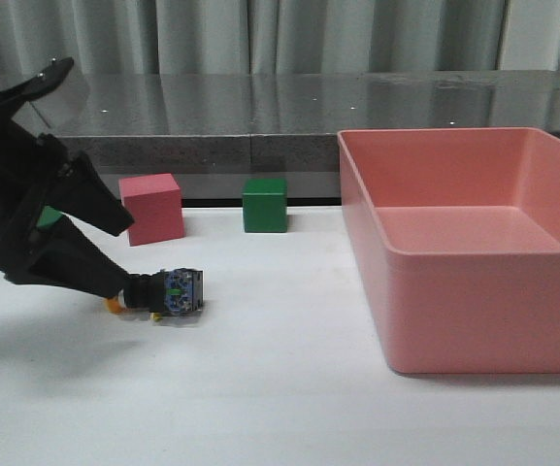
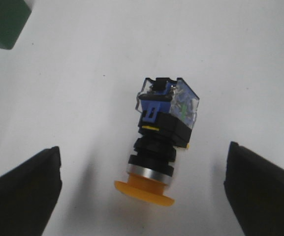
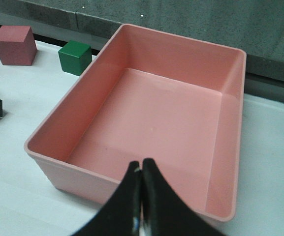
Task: Place and stand button with both arms
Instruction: 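Lower the left gripper and grasp the button around its body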
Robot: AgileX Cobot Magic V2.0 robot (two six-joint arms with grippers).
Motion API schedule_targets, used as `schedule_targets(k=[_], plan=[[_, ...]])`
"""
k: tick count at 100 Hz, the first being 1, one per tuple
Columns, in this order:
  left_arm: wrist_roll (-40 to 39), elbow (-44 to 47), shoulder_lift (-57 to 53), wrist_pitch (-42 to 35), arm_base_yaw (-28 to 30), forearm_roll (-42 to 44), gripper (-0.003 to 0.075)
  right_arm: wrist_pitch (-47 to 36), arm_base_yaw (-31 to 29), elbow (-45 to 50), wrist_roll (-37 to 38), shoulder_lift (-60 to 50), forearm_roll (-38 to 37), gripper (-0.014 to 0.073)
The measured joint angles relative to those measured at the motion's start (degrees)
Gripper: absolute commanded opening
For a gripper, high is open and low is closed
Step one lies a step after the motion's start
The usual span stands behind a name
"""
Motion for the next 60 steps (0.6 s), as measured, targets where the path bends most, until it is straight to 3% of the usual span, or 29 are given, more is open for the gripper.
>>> schedule_targets(k=[32,39,49,60], plan=[[4.16,-0.09,6.41,-0.87,0.00,-3.20,0.0637,0.00,0.00,0.00,0.00,0.00,0.00,-0.0064],[4.23,-0.13,7.83,-0.83,0.00,-4.15,0.0599,0.10,0.00,0.00,0.00,0.00,0.00,-0.0064],[4.29,-0.23,8.42,-0.17,0.12,-4.84,0.0435,0.10,0.00,0.00,0.00,0.00,0.00,-0.0064],[4.37,-0.37,8.47,-0.17,0.22,-4.83,0.0111,0.10,0.00,0.00,0.00,0.00,0.00,-0.0064]])
